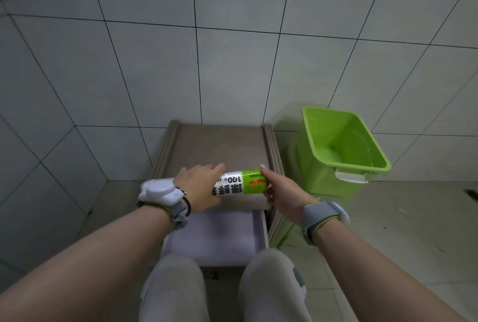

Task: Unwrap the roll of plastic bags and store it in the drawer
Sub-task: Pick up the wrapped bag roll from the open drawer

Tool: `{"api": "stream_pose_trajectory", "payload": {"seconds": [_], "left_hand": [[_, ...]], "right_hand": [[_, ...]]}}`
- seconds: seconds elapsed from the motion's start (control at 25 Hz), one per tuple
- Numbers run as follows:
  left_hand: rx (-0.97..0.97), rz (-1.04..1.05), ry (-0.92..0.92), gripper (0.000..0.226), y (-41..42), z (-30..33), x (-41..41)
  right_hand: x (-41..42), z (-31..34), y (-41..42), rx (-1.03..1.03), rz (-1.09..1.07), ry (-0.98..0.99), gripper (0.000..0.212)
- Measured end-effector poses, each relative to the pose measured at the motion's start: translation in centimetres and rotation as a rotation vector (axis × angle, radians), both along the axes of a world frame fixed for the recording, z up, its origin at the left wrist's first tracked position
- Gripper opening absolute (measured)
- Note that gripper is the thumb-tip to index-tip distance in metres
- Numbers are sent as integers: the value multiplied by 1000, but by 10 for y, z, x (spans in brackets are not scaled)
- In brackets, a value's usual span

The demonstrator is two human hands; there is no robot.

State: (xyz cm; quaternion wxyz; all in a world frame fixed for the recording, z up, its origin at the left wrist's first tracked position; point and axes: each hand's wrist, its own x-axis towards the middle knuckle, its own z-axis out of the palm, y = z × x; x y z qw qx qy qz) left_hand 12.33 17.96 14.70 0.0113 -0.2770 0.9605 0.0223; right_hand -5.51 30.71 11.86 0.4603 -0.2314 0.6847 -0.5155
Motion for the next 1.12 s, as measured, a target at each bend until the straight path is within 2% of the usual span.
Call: {"api": "stream_pose_trajectory", "payload": {"seconds": [0.08,0.16,0.36,0.52,0.64,0.72,0.8,0.88,0.96,1.0,1.04,1.12], "left_hand": [[-35,-4,-34,45,-3,-1,2],[-59,-7,-61,47,-5,-1,5],[16,-5,-24,43,4,-6,-1],[158,8,23,42,4,-7,-3],[246,-11,59,40,1,-2,-3],[245,-12,66,38,1,2,-7],[230,12,66,38,2,3,-12],[248,40,55,41,4,-1,-12],[245,48,45,43,6,-6,-11],[233,47,48,43,6,-7,-10],[221,48,55,43,5,-6,-10],[193,64,60,41,0,-2,-8]], "right_hand": [[2,-2,1,101,79,99,48],[3,-5,2,128,133,105,51],[6,-5,-2,-30,57,-133,24],[-4,3,1,-156,-10,-348,40],[-5,6,2,-218,-210,-566,32],[-1,7,-2,-247,-366,-624,26],[3,4,-9,-280,-554,-508,18],[2,3,-14,-281,-753,-204,26],[-2,5,-16,-218,-803,155,40],[-3,7,-17,-196,-793,249,40],[-6,9,-17,-199,-773,245,37],[-10,14,-15,-230,-655,30,28]]}}
